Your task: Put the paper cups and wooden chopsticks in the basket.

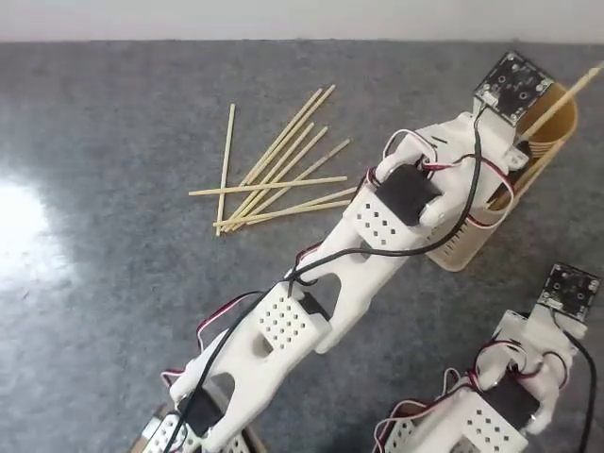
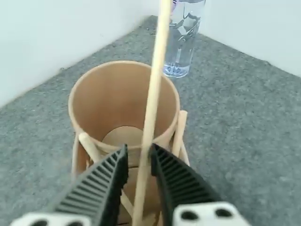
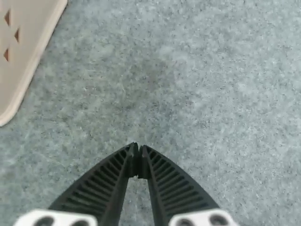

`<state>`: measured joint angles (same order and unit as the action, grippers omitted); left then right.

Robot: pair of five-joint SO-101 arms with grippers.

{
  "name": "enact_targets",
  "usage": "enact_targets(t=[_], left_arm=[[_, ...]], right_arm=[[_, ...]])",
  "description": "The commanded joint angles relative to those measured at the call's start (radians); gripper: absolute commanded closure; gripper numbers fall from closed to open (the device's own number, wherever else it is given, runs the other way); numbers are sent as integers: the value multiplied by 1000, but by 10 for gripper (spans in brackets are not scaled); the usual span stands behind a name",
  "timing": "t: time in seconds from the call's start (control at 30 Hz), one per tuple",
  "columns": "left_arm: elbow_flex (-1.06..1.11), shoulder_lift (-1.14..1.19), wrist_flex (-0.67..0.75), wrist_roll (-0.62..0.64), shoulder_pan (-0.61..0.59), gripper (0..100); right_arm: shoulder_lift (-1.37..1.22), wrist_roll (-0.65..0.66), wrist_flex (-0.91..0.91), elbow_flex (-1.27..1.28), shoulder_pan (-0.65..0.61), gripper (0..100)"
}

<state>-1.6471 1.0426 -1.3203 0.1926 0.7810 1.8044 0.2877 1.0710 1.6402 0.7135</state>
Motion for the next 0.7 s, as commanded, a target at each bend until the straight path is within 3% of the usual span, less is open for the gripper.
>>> enact_targets(t=[0.0,0.33,0.57,0.67], left_arm=[[-30,-26,-6,12,-5,882],[-31,-169,-3,-9,-2,878],[-28,-313,-17,-328,60,881],[-27,-354,-80,-393,60,882]], right_arm=[[7,17,-22,-5,-5,991],[7,17,-27,2,-5,991],[7,17,-28,3,-5,991],[7,17,-33,6,-5,991]])
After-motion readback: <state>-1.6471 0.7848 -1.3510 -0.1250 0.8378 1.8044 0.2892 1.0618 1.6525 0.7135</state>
